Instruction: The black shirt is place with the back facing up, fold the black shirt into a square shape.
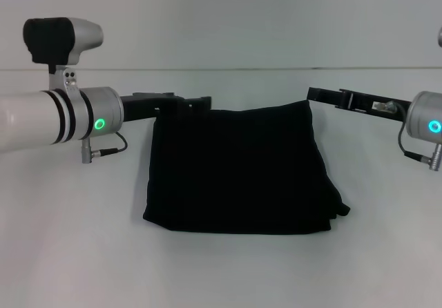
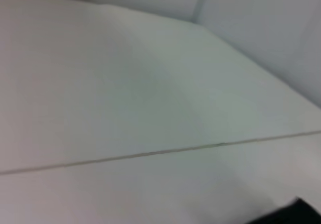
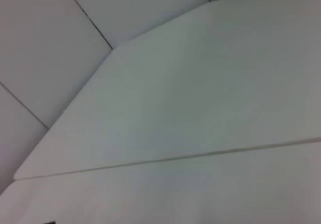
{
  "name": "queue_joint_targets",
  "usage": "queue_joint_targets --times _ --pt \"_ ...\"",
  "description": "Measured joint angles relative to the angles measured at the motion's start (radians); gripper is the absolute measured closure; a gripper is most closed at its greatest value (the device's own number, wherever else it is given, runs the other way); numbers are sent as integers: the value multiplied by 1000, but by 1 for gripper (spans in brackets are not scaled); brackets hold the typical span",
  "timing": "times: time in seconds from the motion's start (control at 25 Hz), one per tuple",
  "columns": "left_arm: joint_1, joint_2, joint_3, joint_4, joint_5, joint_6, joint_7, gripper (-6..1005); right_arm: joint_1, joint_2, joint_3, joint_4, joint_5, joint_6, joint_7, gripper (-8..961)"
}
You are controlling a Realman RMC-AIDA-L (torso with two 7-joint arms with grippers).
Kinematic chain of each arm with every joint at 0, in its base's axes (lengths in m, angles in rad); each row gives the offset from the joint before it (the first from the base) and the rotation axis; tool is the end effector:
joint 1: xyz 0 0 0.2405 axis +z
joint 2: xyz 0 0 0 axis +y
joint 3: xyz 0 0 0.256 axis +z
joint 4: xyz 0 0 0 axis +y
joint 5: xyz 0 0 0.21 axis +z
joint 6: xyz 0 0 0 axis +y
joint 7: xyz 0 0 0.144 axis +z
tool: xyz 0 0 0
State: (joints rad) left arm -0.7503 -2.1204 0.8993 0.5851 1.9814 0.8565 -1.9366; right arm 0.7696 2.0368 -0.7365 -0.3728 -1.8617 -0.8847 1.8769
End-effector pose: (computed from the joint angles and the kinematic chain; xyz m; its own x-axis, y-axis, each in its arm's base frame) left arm -0.2217 0.4326 -0.0349 0.5795 0.6013 0.5501 0.8101 -0.4989 -0.3080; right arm 0.2553 0.4322 -0.0169 0.3786 -0.6494 -0.6595 -0.9180 -0.3542 -0.1782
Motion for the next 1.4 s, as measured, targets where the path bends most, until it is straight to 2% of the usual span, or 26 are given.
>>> queue_joint_targets --times 0.04,0.16,0.44,0.6,1.12,1.4 --pt "-5 3 0 -12 2 -20 -18 51 -3 -3 0 0 0 -9 0 589" --pt "-20 7 3 -47 18 -92 -73 51 -20 -13 1 -5 0 -40 0 370" --pt "-34 3 8 -105 37 -214 -103 51 -41 -15 2 -23 1 -53 -2 381" --pt "-42 -4 40 -133 38 -262 -100 52 -42 -15 0 -24 1 -49 -8 381" --pt "-40 -17 43 -130 34 -266 -54 67 -37 -13 -1 -25 -5 -43 -12 380" --pt "-37 -30 37 -126 28 -267 2 334 -40 -11 2 -25 -3 -27 -15 384"
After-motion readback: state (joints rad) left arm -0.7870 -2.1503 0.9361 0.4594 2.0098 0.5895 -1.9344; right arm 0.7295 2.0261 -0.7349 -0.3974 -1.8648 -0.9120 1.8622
